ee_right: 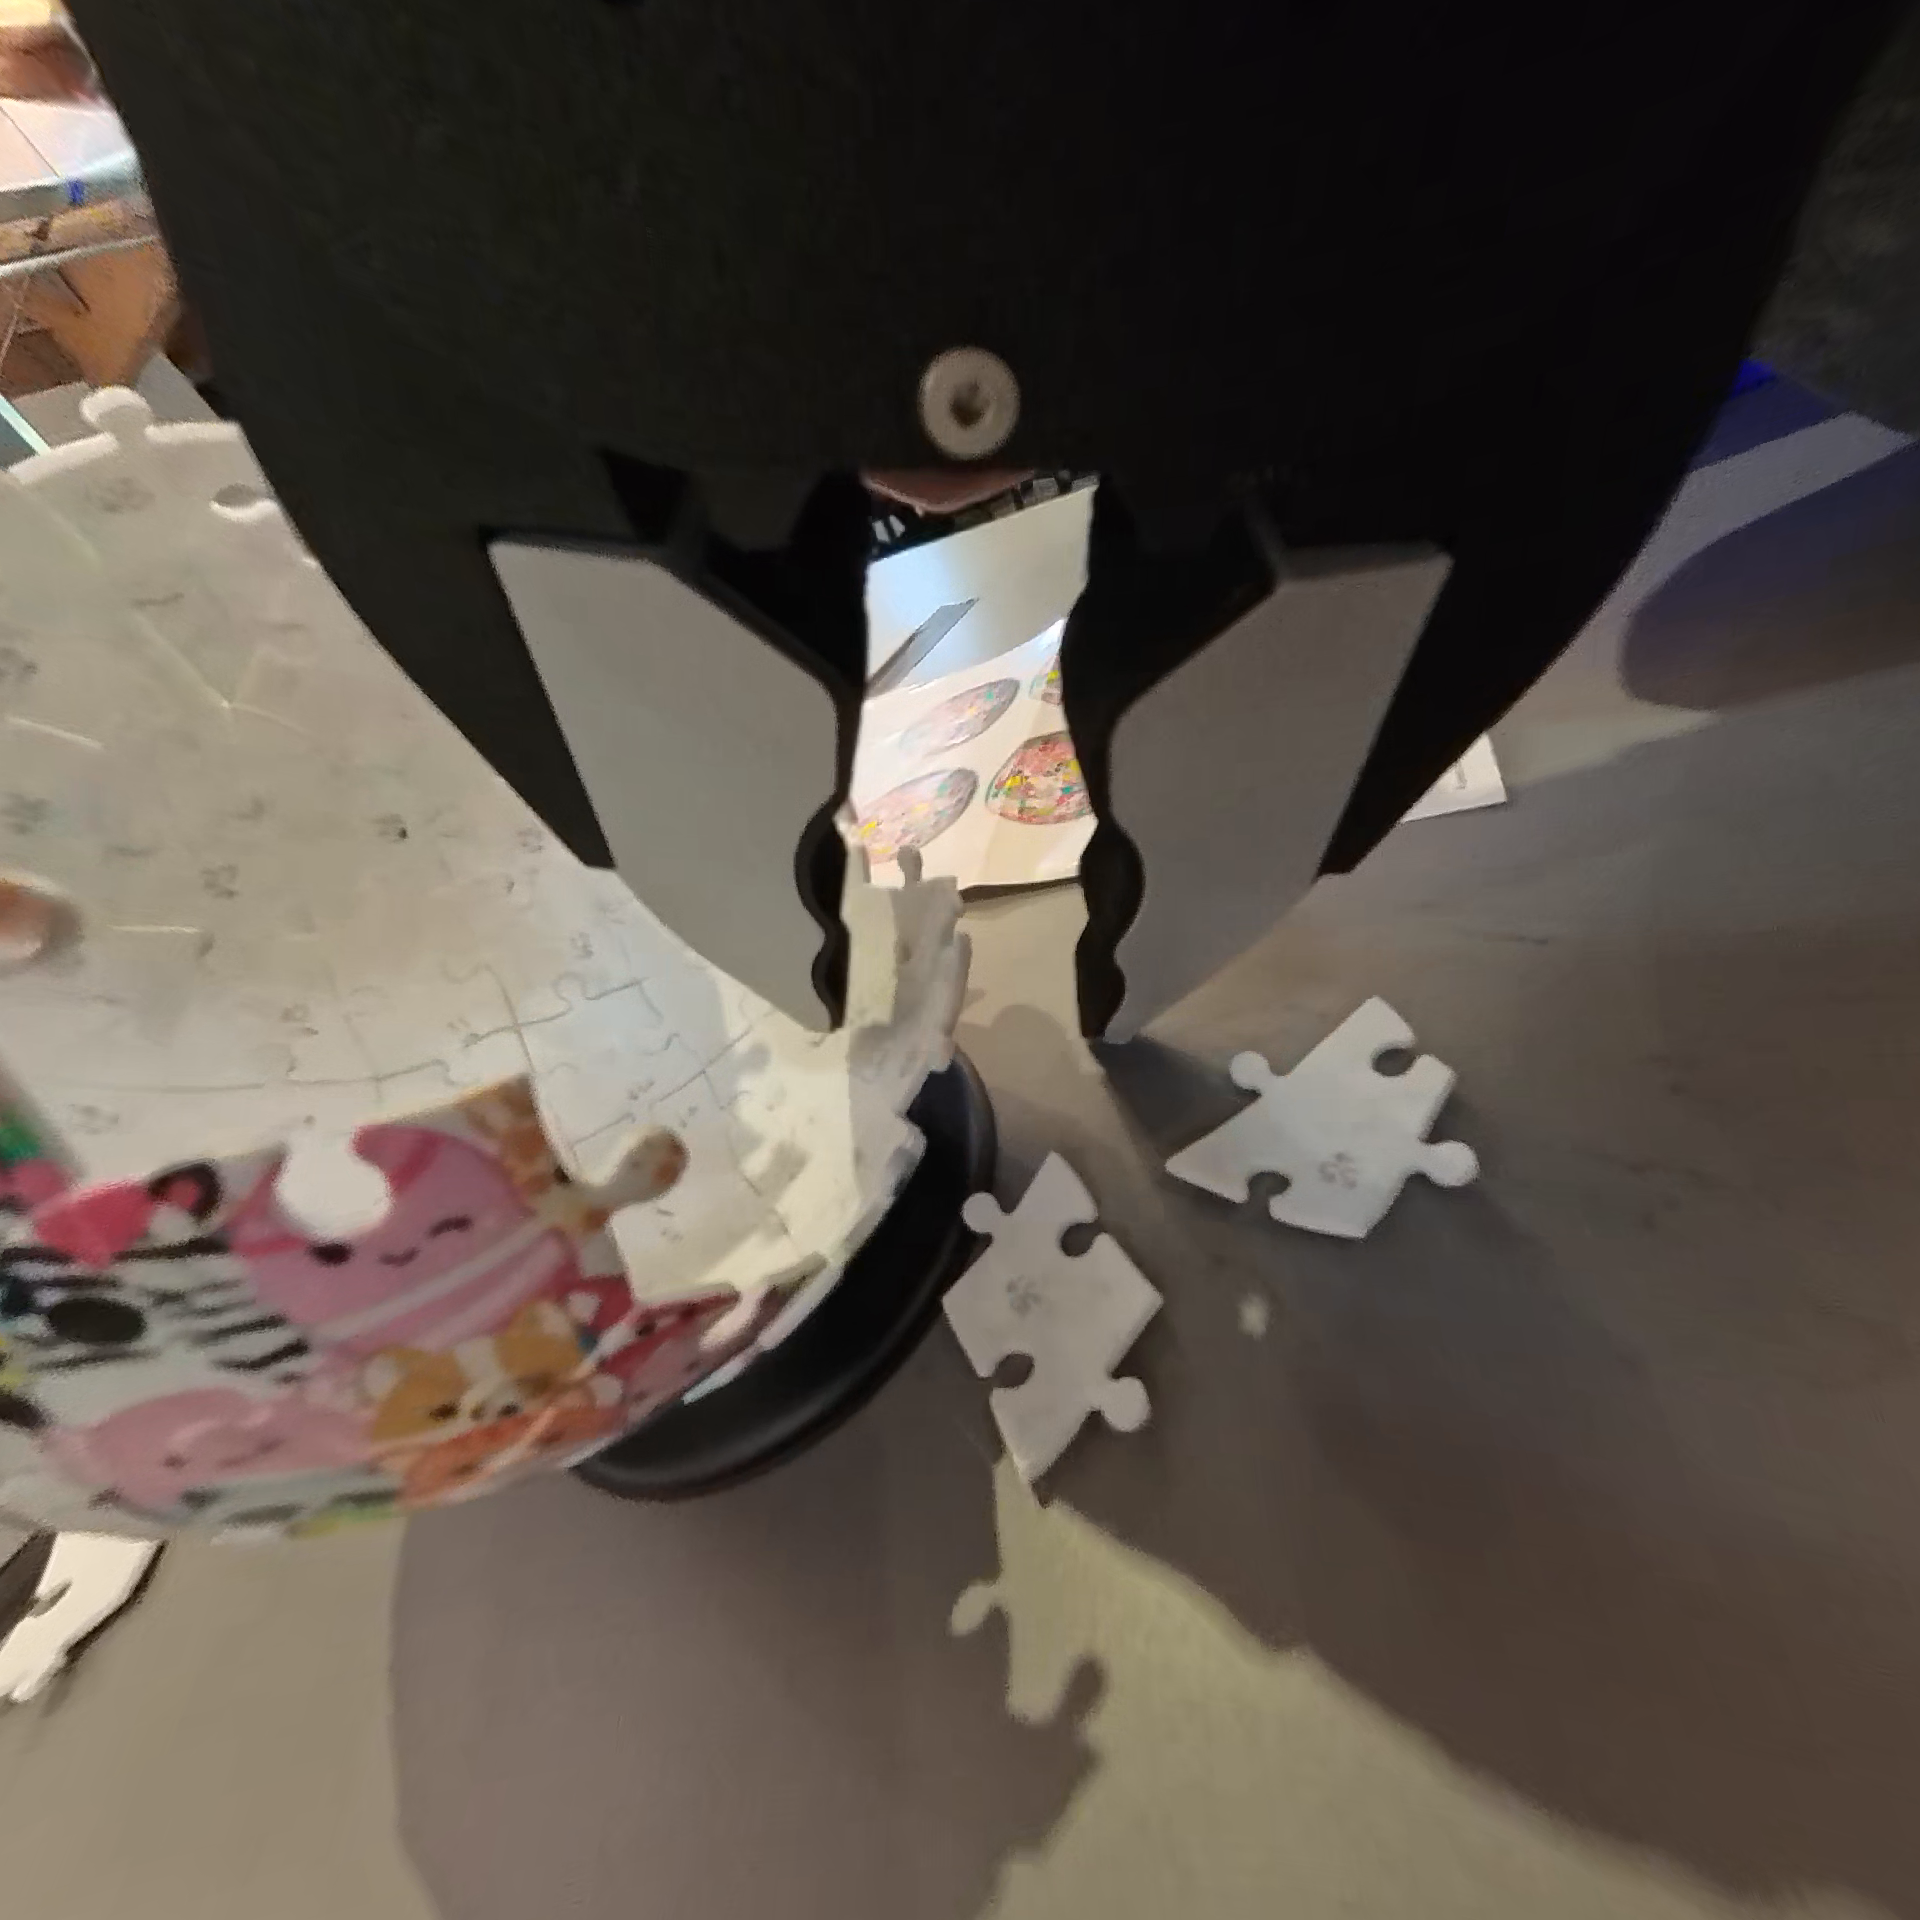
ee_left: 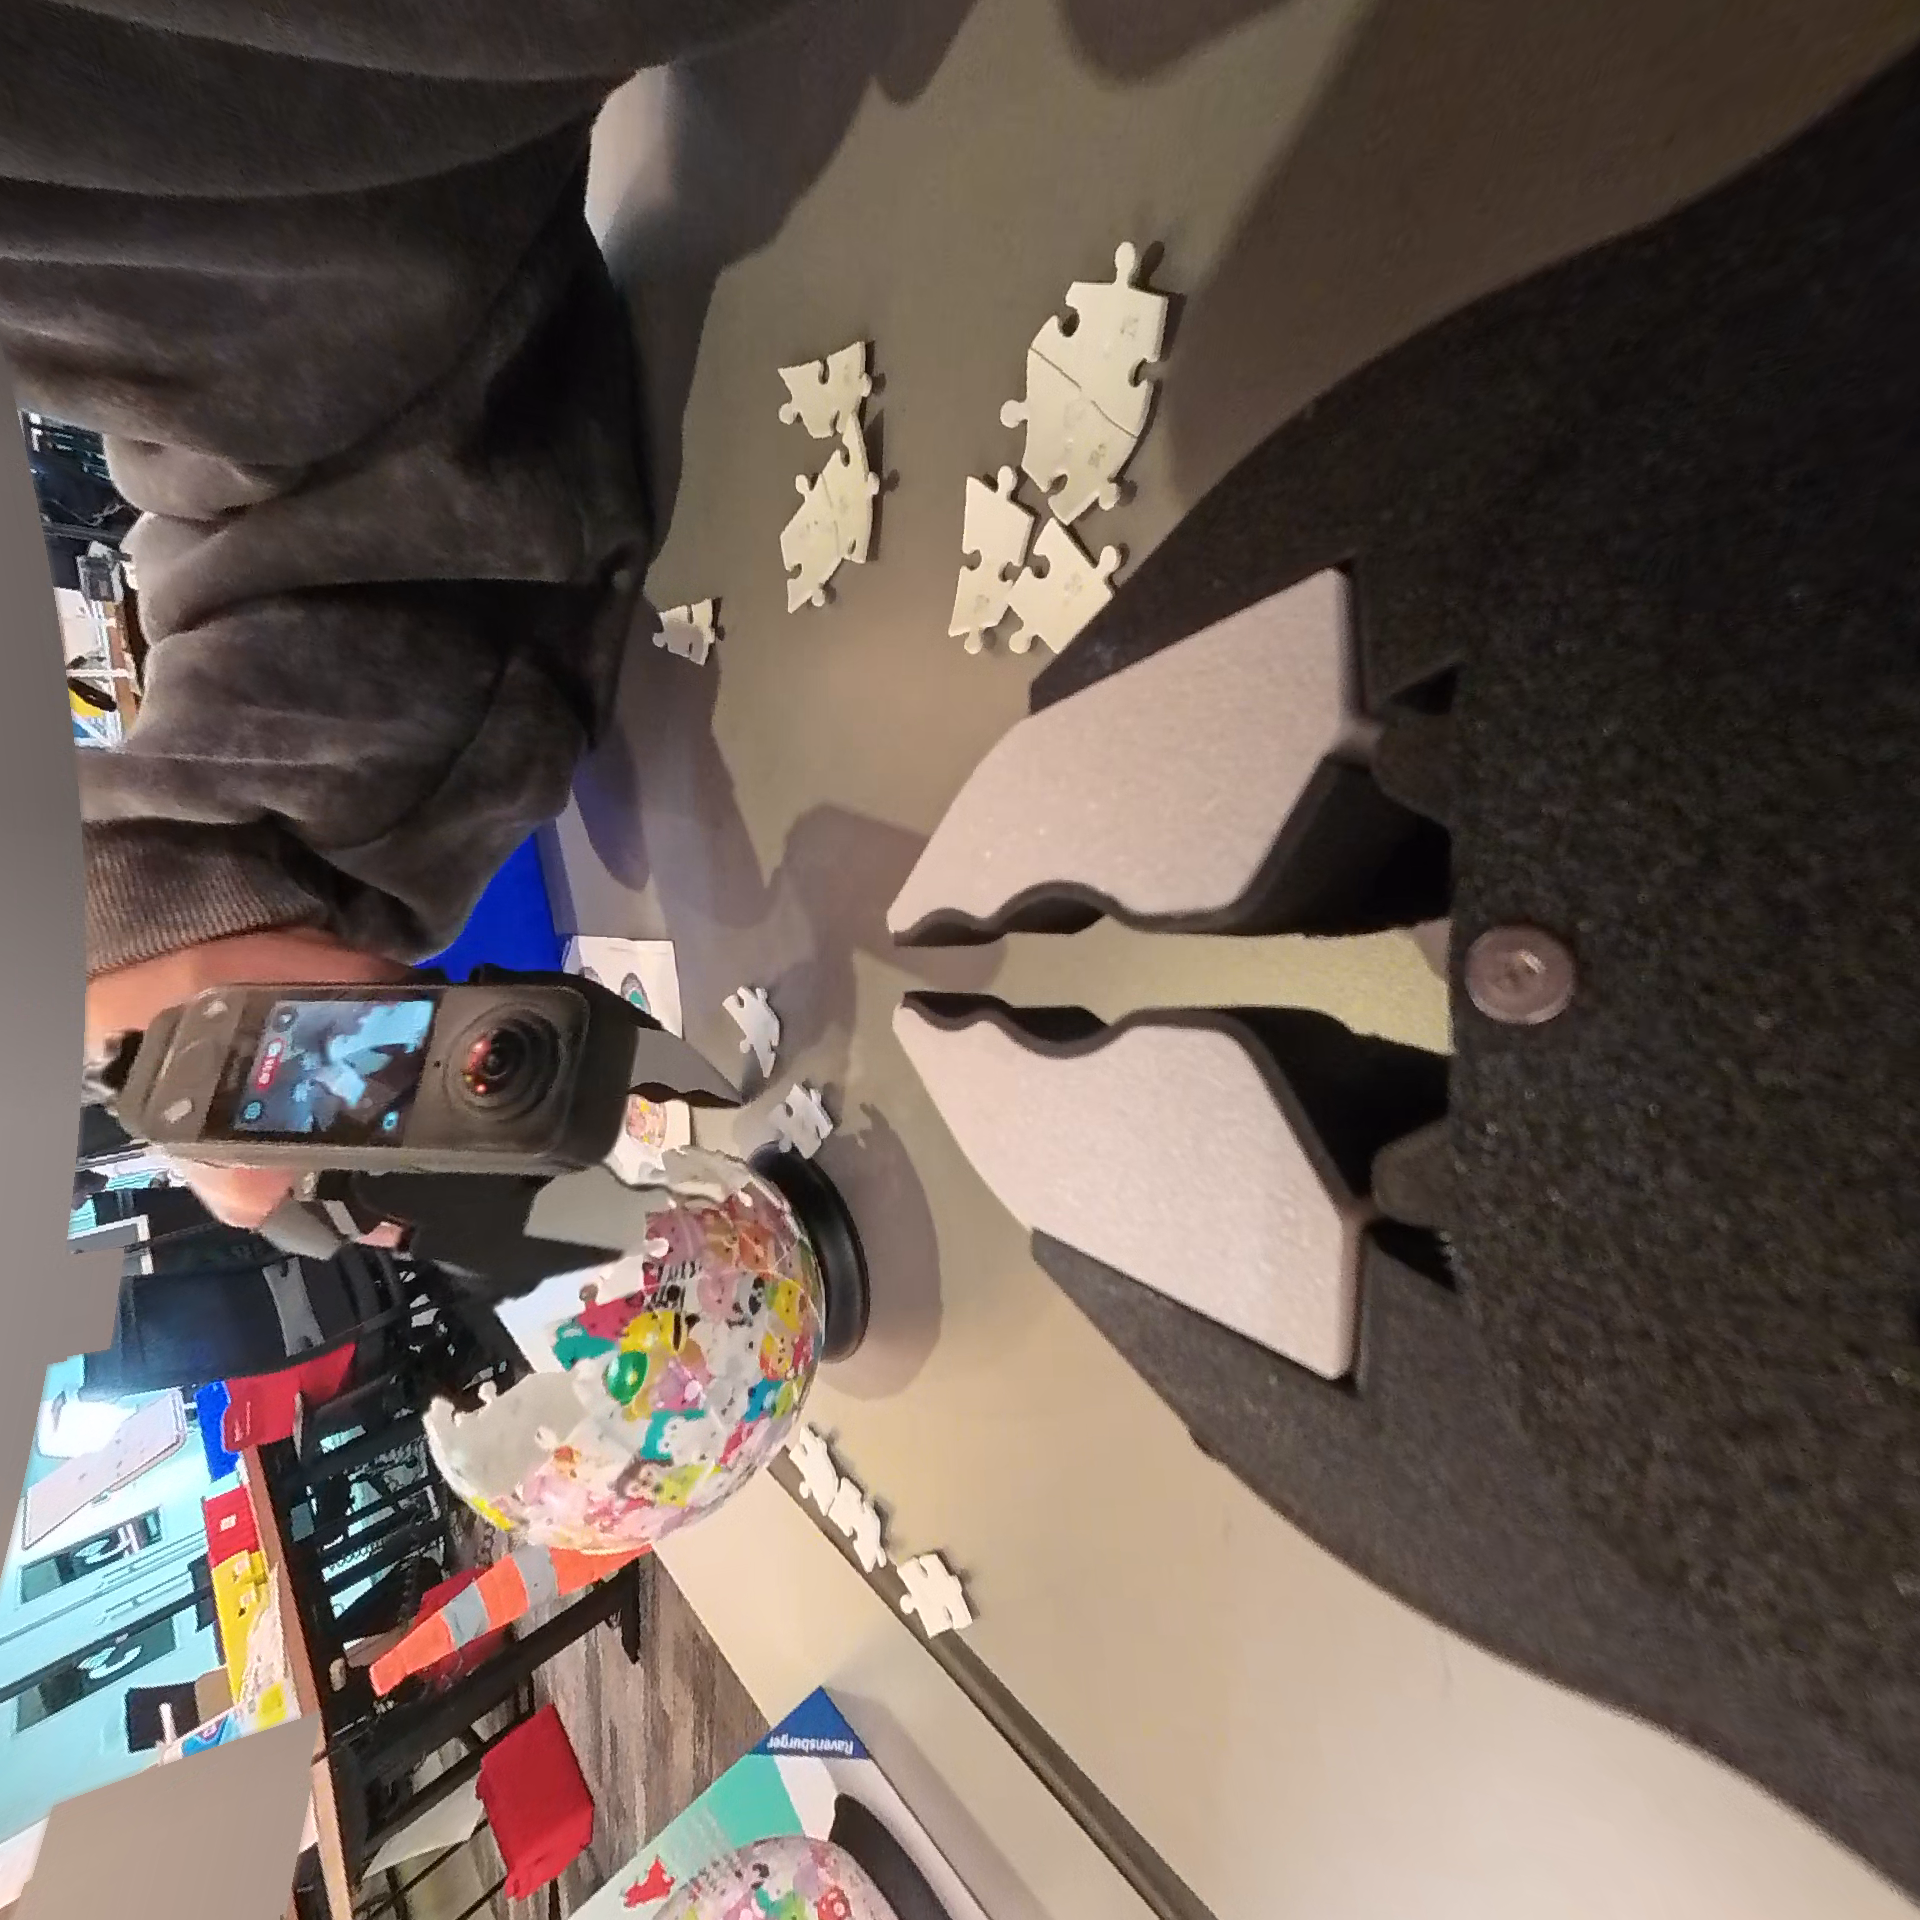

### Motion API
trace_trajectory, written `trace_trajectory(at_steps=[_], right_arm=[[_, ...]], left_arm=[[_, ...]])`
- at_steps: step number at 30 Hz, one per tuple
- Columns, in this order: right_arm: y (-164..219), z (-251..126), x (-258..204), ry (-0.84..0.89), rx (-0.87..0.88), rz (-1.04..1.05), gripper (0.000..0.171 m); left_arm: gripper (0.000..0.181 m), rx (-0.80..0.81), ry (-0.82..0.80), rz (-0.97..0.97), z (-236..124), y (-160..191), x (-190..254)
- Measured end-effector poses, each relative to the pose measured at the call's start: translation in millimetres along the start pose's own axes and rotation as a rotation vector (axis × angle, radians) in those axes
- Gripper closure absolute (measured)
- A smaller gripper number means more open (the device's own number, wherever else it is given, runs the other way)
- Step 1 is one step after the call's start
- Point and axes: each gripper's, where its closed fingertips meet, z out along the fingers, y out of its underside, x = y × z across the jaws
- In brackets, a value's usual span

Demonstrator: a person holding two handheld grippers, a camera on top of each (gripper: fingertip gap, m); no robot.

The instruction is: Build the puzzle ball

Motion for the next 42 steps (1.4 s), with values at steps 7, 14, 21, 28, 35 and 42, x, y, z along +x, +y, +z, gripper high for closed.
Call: trace_trajectory(at_steps=[7, 14, 21, 28, 35, 42], right_arm=[[-6.9, -0.2, -1.0, 0.016, 0.041, -0.023, 0.139], [-7.1, 0.4, -1.0, 0.012, 0.055, -0.011, 0.142], [-3.6, 0.5, -1.8, 0.01, 0.017, -0.014, 0.14], [-4.9, 2.1, 1.8, 0.063, 0.013, -0.057, 0.146], [-11.0, -19.7, -6.5, 0.1, 0.063, -0.05, 0.133], [-9.2, -10.2, -11.3, 0.076, 0.038, -0.047, 0.132]], left_arm=[[0.174, -0.002, 0.0, 0.003, 0.2, 0.2, 0.4], [0.174, -0.003, 0.001, 0.005, 0.3, 0.5, 0.7], [0.174, -0.004, 0.001, 0.007, 0.3, 0.6, 1.0], [0.174, -0.003, 0.001, 0.008, 0.2, 0.7, 1.0], [0.174, -0.005, 0.002, 0.01, 0.3, 0.9, 1.5], [0.174, -0.009, 0.004, 0.011, 0.9, 1.5, 1.7]])
